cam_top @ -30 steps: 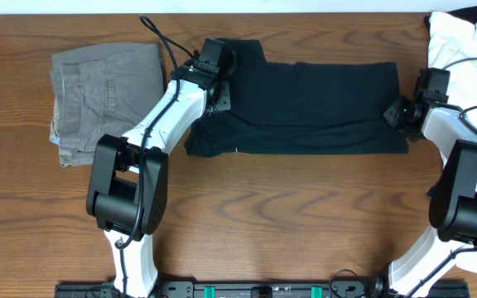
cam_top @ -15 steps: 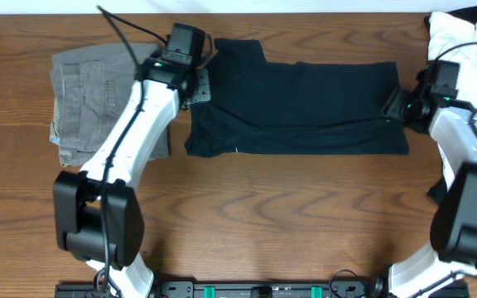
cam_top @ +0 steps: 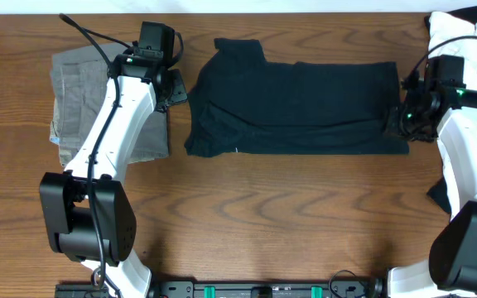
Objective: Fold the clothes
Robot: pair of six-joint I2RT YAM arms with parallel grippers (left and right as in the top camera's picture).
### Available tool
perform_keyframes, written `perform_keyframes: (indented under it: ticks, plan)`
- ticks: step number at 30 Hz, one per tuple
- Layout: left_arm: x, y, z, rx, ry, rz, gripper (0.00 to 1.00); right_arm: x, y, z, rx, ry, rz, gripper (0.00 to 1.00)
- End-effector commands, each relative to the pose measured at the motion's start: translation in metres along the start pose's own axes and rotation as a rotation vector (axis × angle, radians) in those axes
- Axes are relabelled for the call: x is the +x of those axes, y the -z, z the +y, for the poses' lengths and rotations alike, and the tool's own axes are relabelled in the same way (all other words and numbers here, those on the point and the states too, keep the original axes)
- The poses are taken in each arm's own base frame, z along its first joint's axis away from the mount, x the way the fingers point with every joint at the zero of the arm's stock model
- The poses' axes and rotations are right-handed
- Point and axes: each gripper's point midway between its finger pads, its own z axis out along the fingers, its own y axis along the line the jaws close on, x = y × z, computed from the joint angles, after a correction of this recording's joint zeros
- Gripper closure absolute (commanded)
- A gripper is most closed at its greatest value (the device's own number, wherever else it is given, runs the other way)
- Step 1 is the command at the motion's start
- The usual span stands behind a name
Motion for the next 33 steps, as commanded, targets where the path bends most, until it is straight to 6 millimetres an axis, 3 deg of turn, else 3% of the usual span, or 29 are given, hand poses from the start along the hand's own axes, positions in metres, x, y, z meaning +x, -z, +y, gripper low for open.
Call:
perform_keyframes:
  ticks: [1, 10, 25, 33]
  plan:
    - [-0.002, -0.001, 0.003, -0.013, 0.02, -0.003, 0.5, 0.011, -0.023, -0.014, 0.058, -0.035, 0.051, 0.99]
    - [-0.001, -0.001, 0.003, -0.014, 0.019, -0.001, 0.5, -0.003, -0.071, -0.016, 0.056, -0.027, 0.048, 0.99]
    - [-0.001, -0.001, 0.003, -0.015, 0.015, -0.002, 0.5, -0.003, -0.107, -0.021, 0.06, -0.06, 0.069, 0.99]
    - [-0.001, -0.001, 0.003, -0.015, 0.015, -0.001, 0.5, -0.028, -0.115, -0.013, 0.013, -0.05, -0.029, 0.99]
